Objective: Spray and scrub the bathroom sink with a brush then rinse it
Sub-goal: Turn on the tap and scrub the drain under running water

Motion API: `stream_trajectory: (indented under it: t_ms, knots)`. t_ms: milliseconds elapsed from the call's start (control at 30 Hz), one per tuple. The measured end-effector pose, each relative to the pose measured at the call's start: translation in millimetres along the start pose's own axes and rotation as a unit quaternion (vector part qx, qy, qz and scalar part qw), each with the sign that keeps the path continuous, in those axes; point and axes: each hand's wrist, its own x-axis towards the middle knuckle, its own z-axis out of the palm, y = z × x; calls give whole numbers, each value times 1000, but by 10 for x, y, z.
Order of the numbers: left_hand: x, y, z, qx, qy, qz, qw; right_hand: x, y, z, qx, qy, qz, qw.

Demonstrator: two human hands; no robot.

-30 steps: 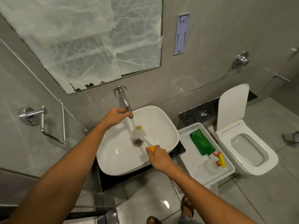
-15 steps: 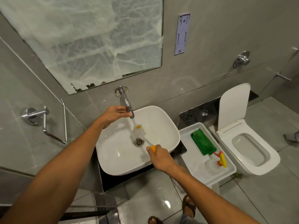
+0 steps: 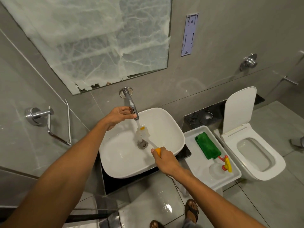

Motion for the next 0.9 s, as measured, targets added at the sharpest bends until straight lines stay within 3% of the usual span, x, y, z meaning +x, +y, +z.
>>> stream_trajectory:
  t_ms: [533, 700, 900]
  knots:
    - [-44, -86, 106, -34, 51, 18, 998, 32, 37, 6, -1, -1, -10, 1000]
    - [-62, -158, 274, -56, 112, 32, 992, 36, 44, 22, -2, -3, -14, 1000]
    - [-19, -205, 623, -9, 253, 12, 967, 35, 31, 46, 1, -2, -19, 1000]
